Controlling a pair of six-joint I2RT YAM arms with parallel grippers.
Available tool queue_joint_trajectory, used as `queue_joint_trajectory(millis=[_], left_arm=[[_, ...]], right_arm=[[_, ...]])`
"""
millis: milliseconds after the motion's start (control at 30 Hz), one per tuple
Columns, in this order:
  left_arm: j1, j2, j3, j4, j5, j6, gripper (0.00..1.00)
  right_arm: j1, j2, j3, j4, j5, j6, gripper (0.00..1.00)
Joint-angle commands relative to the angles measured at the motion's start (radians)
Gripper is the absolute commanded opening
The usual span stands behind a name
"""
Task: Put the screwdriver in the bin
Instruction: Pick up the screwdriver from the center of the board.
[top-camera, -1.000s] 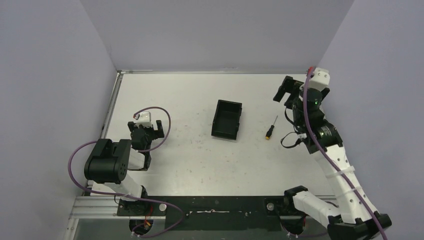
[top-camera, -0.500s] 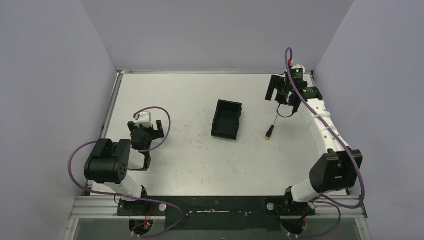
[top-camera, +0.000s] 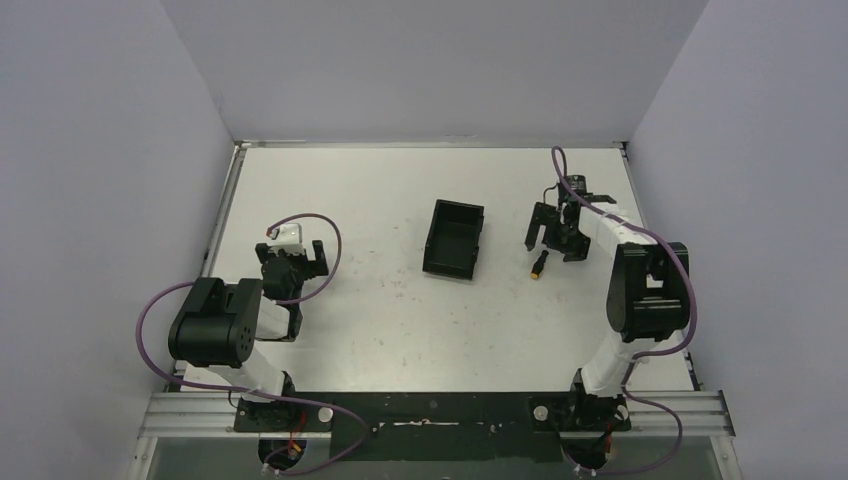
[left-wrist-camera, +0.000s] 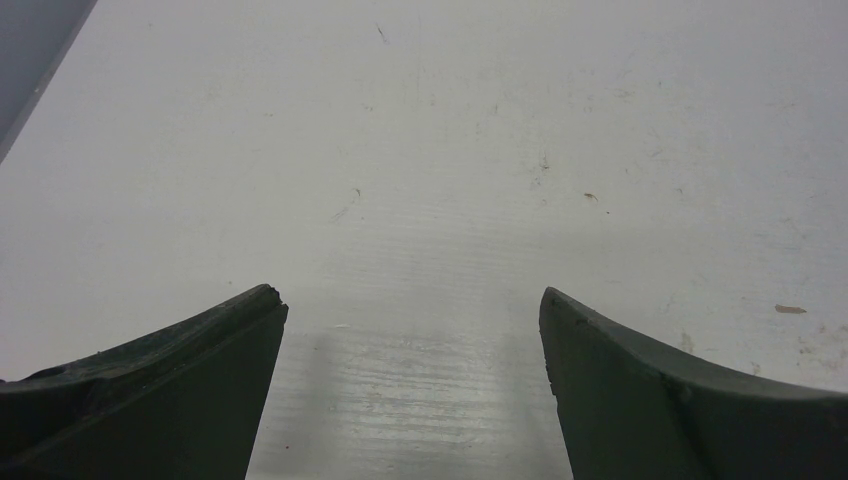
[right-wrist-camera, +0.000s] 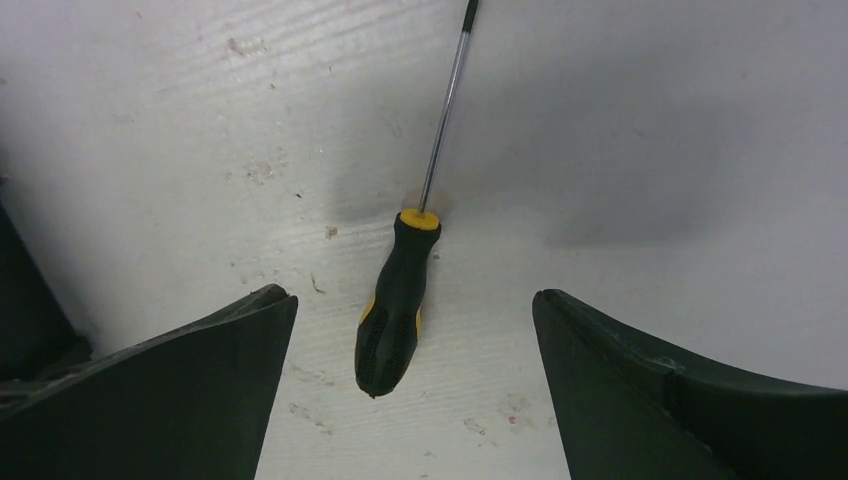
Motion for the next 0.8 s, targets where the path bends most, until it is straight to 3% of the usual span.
queue_joint_trajectory(millis=[0, 133, 233, 400, 600, 767], left_arm=[[0.001, -0.003, 0.012, 0.061, 0.0, 0.003, 0.97], [0.001, -0.003, 0.012, 0.062, 0.0, 0.003, 0.97], [0.001, -0.004, 0.012, 0.061, 0.0, 0.003, 0.97], [0.001, -0.004, 0.012, 0.062, 0.0, 0.003, 0.97], [0.001, -0.003, 0.013, 0.061, 0.0, 0.003, 0.97], [0.001, -0.003, 0.012, 0.063, 0.0, 0.003, 0.97]], right_arm=[[0.004, 0.0, -0.044, 0.083, -0.023, 0.014, 0.91], [0.004, 0.044, -0.081, 0.127, -0.053, 0.01, 0.85], [0.005, 0.086, -0.088, 0.139, -0.067, 0.008, 0.74], [0.024, 0.098, -0.092, 0.118, -0.031, 0.004, 0.44], [0.039, 0.073, -0.081, 0.057, -0.008, -0.017, 0.0], [0.049, 0.035, 0.001, -0.064, 0.031, -0.037, 0.0]])
